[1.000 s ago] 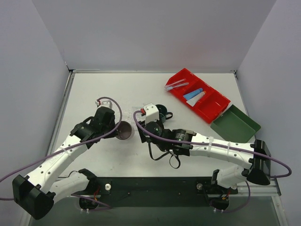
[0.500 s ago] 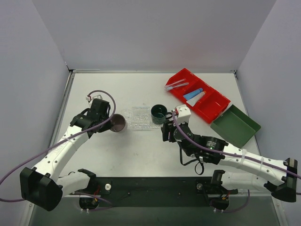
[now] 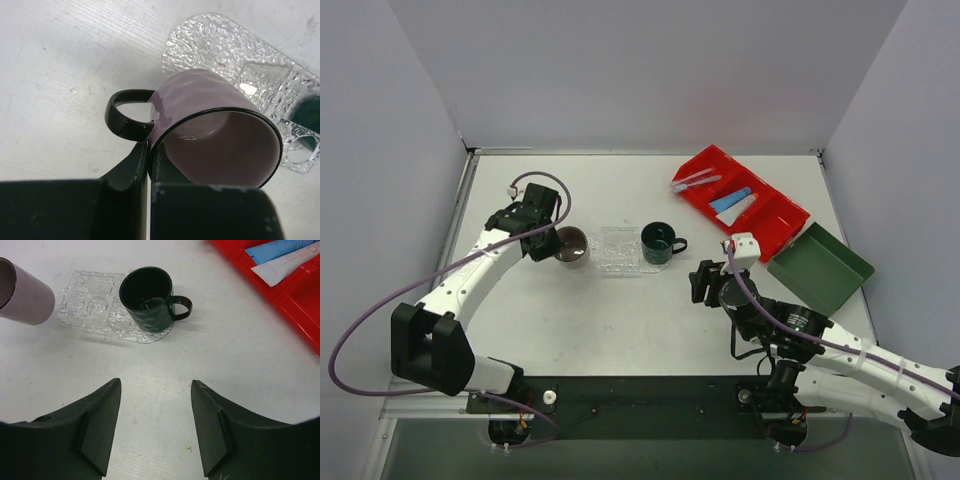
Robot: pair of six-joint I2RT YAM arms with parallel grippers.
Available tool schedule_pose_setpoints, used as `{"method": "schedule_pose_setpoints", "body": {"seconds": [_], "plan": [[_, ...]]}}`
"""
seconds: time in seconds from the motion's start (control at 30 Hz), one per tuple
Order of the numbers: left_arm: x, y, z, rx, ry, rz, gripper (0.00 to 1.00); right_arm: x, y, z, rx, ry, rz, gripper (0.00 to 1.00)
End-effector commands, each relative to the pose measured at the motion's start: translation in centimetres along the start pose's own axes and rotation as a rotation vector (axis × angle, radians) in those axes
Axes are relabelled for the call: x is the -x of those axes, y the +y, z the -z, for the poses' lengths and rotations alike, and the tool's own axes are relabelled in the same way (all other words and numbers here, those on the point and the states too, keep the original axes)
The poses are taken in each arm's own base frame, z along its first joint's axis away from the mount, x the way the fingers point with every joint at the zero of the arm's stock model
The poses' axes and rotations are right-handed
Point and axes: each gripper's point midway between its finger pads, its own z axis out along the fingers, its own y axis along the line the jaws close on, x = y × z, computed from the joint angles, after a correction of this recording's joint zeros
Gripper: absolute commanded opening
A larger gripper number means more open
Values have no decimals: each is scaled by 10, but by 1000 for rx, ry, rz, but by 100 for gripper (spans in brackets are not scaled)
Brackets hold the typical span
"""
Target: Prepare toiletry sets of a toothbrush and toothpaste on the tray
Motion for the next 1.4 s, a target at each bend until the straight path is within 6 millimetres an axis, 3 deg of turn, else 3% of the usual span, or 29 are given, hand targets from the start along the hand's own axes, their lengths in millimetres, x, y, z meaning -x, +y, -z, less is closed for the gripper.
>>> {"method": "schedule_pose_setpoints", "body": {"seconds": [0.0, 0.53, 1.37], "plan": [[41, -31, 9, -93, -88, 62, 0, 2, -10, 1, -33, -25, -35, 53], [42, -44, -31, -58, -31, 3, 0, -4, -15, 0, -52, -9, -31, 53], [44, -51, -61, -33, -17, -63, 0, -11, -13, -10, -90, 25, 8, 53]]}}
